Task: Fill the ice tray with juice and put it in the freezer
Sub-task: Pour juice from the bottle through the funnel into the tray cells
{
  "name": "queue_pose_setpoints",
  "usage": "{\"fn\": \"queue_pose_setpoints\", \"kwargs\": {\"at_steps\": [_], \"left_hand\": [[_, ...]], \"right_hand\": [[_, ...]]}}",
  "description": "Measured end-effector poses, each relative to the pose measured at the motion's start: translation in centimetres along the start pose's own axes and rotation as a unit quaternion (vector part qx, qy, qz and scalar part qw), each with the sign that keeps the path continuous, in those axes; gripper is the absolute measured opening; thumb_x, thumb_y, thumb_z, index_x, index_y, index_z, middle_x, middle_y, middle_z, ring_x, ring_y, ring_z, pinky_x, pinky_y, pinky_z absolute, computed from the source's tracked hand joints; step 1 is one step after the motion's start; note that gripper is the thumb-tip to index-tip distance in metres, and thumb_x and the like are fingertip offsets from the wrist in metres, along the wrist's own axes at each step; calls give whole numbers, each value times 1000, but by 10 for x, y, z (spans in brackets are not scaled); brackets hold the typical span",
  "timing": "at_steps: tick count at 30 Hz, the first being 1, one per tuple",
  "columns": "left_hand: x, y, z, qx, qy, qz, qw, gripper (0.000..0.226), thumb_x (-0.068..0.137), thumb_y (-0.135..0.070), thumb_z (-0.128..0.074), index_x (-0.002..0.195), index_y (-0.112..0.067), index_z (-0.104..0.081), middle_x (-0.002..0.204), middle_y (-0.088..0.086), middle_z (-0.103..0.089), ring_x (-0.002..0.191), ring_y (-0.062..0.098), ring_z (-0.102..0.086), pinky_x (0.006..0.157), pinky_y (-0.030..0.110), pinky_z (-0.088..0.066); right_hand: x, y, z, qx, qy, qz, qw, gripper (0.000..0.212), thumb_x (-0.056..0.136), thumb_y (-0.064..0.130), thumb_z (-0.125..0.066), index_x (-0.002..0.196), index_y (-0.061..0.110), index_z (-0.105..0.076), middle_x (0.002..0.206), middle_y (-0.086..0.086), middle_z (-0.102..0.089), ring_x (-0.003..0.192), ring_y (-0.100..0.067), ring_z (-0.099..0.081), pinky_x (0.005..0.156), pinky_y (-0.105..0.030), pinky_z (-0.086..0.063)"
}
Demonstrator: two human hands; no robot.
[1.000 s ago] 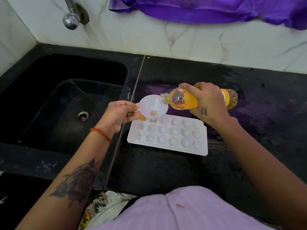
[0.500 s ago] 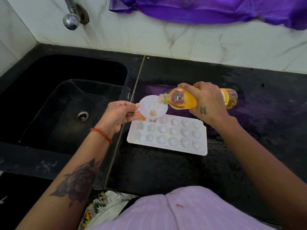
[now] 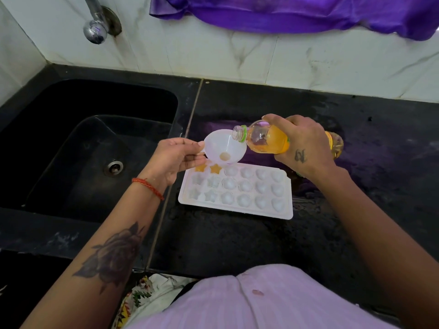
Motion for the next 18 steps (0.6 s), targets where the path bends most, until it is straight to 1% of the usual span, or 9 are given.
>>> {"fn": "queue_pose_setpoints", "kwargs": {"at_steps": [5,12,18], "left_hand": [[2,3,-12,4,5,14,1000,5,81,-4,-68,77,-2,-65,57,5,-71,55,14,-71,50,17,-54],[3,6,-16,9,9,24,1000,6,81,-3,-67,77,-2,-65,57,5,-71,54,14,-70,49,17,-53],[3,7,-17,13,12,19,1000,8,81,-4,-68,73,-4,-65,56,4,-71,55,14,-70,51,17,-54]], "right_hand": [[-6,-8,2,-26,6,-3,1000,67,71,20,-77,131,26,-49,109,-18,-62,101,-36,-56,84,-44,-42],[-10,-16,-2,-64,14,-1,998,66,72,20,-76,131,28,-48,110,-17,-61,103,-35,-55,84,-42,-42],[-9,-18,-3,-73,17,1,997,65,73,21,-76,131,29,-48,112,-16,-61,105,-35,-55,87,-44,-41]]}}
Point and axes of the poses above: each hand's wrist, its own x-axis towards the middle knuckle, its own z-axis out of the back of the hand, y = z × x, the point moved 3 cm from there along x, towards the middle knuckle
